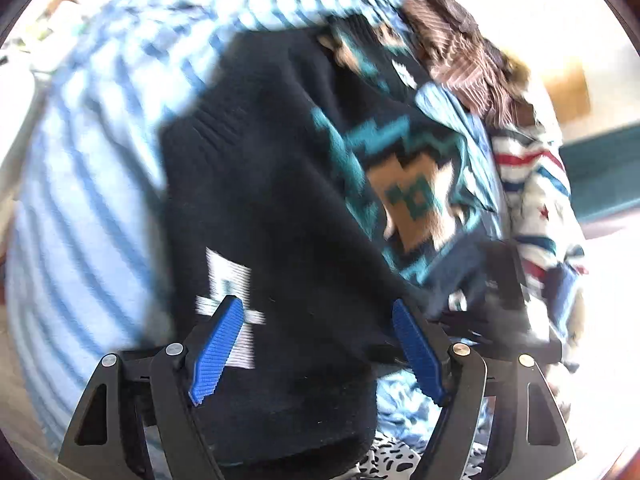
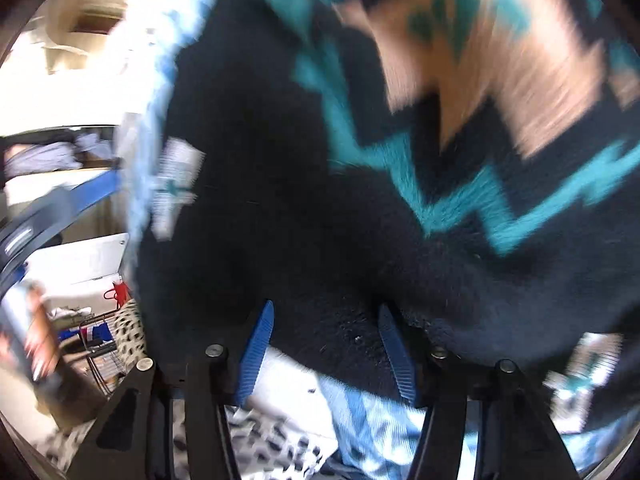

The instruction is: Fold clothes

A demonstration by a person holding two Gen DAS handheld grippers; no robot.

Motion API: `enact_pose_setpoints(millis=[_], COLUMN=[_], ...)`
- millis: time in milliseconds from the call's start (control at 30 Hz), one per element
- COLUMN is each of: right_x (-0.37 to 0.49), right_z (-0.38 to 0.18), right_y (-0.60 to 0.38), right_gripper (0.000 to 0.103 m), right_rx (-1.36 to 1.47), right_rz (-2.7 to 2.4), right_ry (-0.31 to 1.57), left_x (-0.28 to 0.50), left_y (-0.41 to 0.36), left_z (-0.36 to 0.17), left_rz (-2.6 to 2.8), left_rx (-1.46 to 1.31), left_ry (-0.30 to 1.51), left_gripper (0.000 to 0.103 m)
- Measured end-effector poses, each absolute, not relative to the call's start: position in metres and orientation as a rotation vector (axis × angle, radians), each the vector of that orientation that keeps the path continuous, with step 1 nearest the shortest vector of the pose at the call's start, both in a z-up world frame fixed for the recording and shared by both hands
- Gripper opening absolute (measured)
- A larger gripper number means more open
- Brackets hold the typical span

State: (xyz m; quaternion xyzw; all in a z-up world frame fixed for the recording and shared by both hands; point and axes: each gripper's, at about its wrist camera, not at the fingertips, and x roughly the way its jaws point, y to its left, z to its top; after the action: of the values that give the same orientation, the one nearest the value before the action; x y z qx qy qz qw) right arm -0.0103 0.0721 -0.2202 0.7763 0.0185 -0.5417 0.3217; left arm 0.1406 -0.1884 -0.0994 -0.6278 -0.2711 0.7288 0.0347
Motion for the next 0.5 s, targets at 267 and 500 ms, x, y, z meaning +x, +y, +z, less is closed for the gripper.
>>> enact_pose_setpoints(millis=[267, 500], right_x=[-0.028, -0.036], right_z=[-0.191, -0.218], right_y=[0.121, 0.162], right_gripper=[0.064, 0.068], right_rx=[2.047, 2.130], right_rz=[-1.525, -1.675], right_ry=[0.000, 0.080], left_x=[0.154, 0.130], left_y=[-0.177, -0.155], left_z=[-0.138, -0.087], left_rz=[2.195, 2.207], left_rx=[-2.165, -2.032], left_ry=[-0.761, -0.613], left_gripper=[0.077, 0.068])
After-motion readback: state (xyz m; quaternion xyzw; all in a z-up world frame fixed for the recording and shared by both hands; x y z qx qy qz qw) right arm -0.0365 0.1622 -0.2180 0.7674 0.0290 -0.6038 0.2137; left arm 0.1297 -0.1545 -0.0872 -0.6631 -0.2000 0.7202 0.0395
